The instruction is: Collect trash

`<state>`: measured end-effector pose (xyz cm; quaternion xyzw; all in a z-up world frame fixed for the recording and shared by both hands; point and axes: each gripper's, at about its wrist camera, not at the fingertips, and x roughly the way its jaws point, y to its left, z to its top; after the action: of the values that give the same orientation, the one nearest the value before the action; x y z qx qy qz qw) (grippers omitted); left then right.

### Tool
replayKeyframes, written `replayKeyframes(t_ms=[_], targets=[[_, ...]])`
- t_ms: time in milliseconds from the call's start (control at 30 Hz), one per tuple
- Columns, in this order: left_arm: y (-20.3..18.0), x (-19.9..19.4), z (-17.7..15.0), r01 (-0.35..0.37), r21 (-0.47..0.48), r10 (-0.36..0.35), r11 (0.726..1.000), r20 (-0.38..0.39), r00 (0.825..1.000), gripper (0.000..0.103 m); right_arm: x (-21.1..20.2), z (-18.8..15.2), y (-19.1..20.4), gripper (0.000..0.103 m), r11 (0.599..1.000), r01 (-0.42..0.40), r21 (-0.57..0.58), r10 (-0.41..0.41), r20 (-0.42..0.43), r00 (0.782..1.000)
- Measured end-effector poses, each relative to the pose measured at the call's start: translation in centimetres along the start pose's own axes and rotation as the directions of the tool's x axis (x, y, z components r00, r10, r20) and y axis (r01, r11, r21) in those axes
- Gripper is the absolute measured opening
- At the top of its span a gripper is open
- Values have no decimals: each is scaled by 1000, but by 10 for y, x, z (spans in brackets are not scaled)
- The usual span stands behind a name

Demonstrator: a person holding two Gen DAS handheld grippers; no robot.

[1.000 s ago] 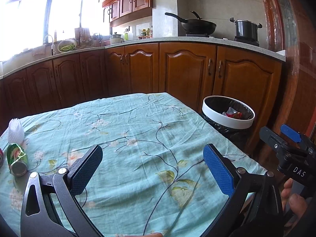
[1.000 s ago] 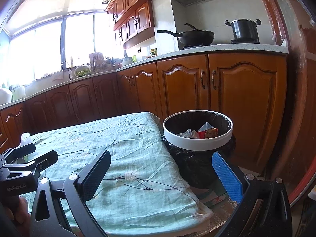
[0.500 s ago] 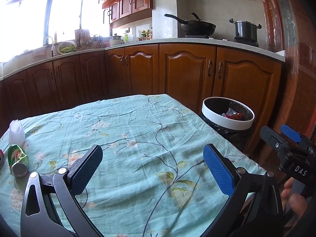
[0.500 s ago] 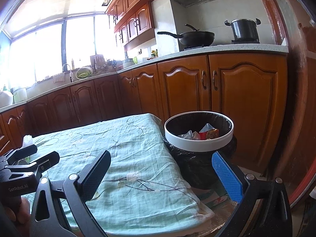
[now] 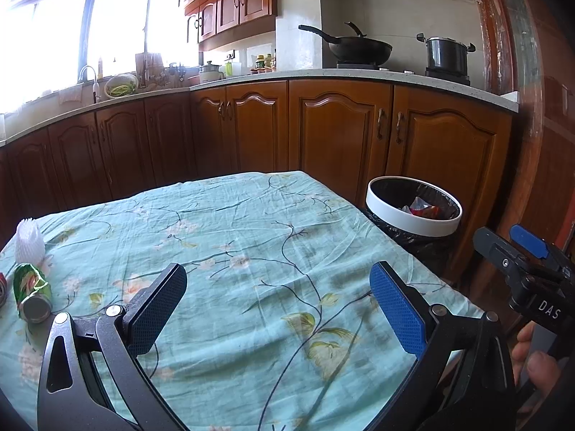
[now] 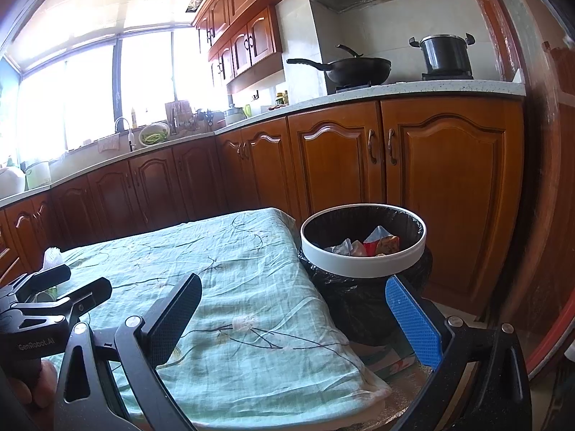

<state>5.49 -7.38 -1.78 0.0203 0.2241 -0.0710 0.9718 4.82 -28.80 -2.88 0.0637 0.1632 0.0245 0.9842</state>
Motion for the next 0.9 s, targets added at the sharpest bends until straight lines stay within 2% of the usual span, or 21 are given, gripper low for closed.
replayKeyframes(t_ms=[900], targets=[[-1,2,0,4,0,-4,1000,-8,1000,103,1,1,-1,103,1000,-5,3,5,-3,1000]])
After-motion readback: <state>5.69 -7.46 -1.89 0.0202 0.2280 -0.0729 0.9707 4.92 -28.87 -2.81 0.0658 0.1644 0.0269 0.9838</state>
